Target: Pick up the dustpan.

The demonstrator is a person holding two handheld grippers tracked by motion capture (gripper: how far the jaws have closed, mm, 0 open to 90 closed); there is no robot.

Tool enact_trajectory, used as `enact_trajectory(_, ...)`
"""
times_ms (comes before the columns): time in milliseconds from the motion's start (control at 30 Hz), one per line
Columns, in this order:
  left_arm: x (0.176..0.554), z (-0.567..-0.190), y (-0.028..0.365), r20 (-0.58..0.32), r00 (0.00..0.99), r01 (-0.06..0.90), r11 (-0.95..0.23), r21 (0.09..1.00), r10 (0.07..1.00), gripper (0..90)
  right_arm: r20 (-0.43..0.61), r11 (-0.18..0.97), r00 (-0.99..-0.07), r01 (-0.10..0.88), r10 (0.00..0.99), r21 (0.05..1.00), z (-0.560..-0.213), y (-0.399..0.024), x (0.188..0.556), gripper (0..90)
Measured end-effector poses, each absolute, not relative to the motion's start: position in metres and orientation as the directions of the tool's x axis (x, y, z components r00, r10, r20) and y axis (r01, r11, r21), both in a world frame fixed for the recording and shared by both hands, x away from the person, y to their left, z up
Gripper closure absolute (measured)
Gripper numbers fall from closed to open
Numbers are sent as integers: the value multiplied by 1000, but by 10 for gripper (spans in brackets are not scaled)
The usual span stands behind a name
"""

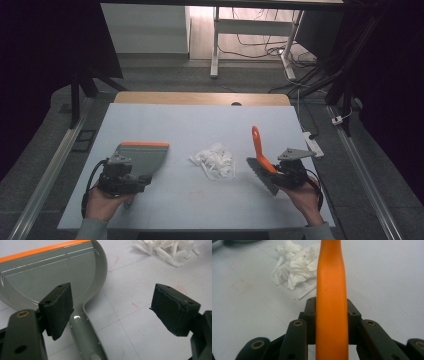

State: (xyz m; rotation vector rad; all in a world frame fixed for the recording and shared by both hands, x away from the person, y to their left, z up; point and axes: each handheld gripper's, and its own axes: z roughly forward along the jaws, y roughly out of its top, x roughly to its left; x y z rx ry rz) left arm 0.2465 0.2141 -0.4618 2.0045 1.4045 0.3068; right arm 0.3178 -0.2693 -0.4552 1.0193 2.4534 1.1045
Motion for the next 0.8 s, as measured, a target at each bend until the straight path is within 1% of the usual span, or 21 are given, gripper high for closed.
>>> enact_trajectory(233, 249, -467, 214, -202, 369, 792, -193, 579, 907, 156, 44, 468, -719, 496, 693, 732, -456, -268, 318, 703)
enact_trajectory(567, 251, -488, 225, -246, 252, 862, -101, 497, 936, 115, 45, 470, -719, 499, 694, 728, -457, -267, 318, 703)
enact_trajectory(800, 250, -498, 235, -270, 179, 880, -31, 475, 946, 112, 41, 477, -720, 501, 693, 723, -458, -266, 318, 703)
